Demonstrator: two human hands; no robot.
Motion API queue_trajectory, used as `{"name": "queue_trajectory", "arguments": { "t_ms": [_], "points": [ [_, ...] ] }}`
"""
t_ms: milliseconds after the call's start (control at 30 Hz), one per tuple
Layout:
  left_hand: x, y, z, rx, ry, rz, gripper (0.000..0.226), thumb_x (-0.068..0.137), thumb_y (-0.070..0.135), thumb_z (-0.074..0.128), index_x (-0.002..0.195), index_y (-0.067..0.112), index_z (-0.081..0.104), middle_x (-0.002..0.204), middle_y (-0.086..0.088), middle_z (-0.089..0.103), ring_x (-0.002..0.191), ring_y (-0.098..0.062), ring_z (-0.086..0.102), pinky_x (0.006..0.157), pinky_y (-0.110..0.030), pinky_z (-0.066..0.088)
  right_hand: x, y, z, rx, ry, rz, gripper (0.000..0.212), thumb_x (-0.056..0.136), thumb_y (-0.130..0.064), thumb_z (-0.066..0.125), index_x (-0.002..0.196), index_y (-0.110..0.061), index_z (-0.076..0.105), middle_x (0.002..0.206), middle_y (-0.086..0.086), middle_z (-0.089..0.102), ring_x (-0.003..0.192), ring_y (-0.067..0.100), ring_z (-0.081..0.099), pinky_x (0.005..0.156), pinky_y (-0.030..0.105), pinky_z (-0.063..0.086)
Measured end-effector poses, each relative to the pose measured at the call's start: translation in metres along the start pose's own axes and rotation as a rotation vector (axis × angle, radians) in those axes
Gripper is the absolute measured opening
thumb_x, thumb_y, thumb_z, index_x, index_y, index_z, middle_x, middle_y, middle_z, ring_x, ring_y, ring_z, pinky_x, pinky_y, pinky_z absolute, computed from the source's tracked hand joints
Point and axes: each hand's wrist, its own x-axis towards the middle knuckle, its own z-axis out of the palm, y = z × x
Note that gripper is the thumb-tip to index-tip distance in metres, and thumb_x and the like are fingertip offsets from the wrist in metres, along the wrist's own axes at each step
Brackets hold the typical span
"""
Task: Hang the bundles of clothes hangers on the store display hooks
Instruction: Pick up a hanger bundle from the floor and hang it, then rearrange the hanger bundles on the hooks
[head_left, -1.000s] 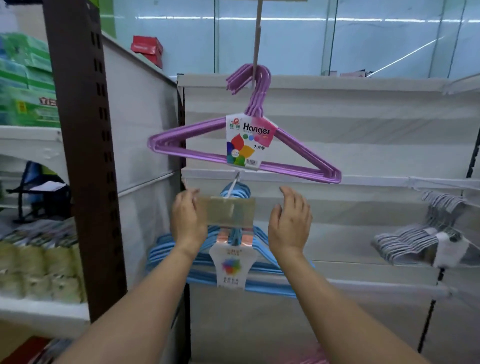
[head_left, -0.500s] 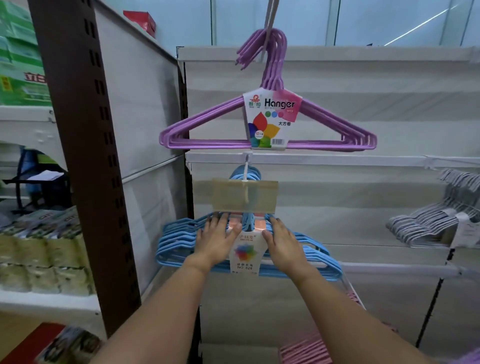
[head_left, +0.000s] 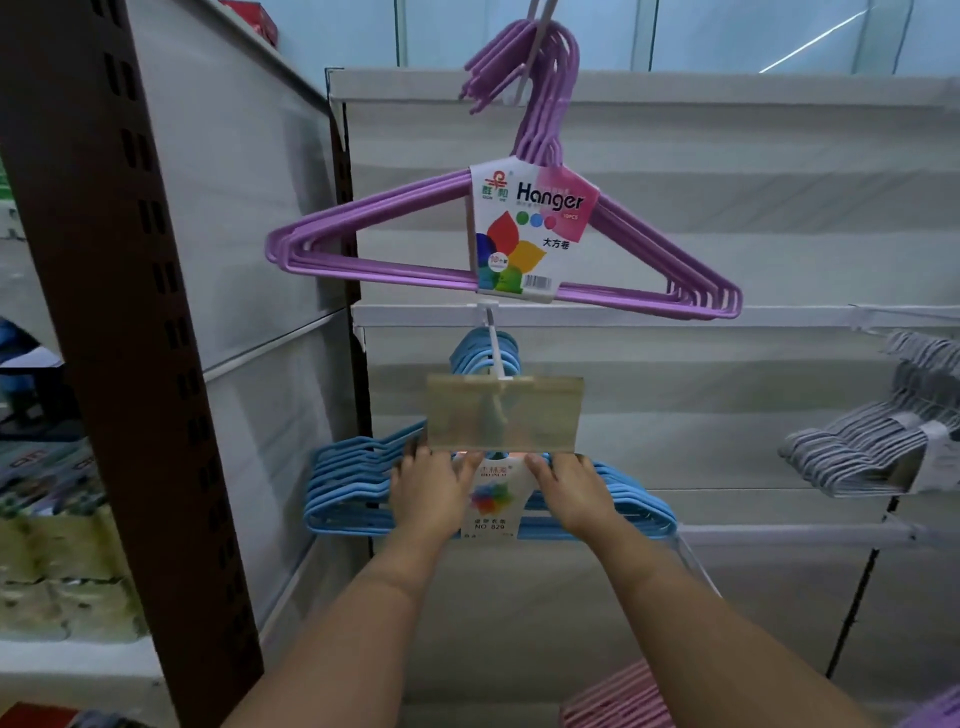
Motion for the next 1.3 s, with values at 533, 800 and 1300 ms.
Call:
{"name": "queue_trajectory", "arguments": {
  "t_ms": [533,800,1300],
  "points": [
    [-0.075,0.06,0.017,-0.208,0.317,-0.005,0.049,0.094,0.017,0.052,0.141,0.013,0.04,0.151,-0.007,0.033,0.141,-0.028,0.024,0.115,-0.042,0.018,-0.073,0.042,-0.059,0.003,0.201,-0.068,0.047,0.101,-0.04,0.036,0.143,-0.019,0.037,0.147,0.001,0.039,0.133,0.023,0.035,0.11,0.036,0.027],
    [-0.14,0.176,0.041,-0.305,0.238,0.094,0.042,0.091,0.014,0.054,0.133,0.011,0.049,0.141,-0.009,0.045,0.132,-0.028,0.035,0.109,-0.04,0.026,-0.14,0.14,-0.163,-0.017,0.294,-0.013,0.042,0.101,-0.035,0.037,0.138,-0.016,0.043,0.141,0.004,0.045,0.129,0.023,0.04,0.102,0.033,0.033],
    [-0.193,0.341,0.091,-0.299,-0.001,0.189,0.045,0.098,0.032,0.04,0.14,0.015,0.039,0.144,-0.008,0.04,0.131,-0.027,0.036,0.107,-0.037,0.029,-0.168,0.296,-0.295,-0.057,0.333,0.206,0.046,0.101,-0.039,0.035,0.139,-0.013,0.04,0.14,0.01,0.046,0.127,0.03,0.041,0.101,0.04,0.036]
  ]
}}
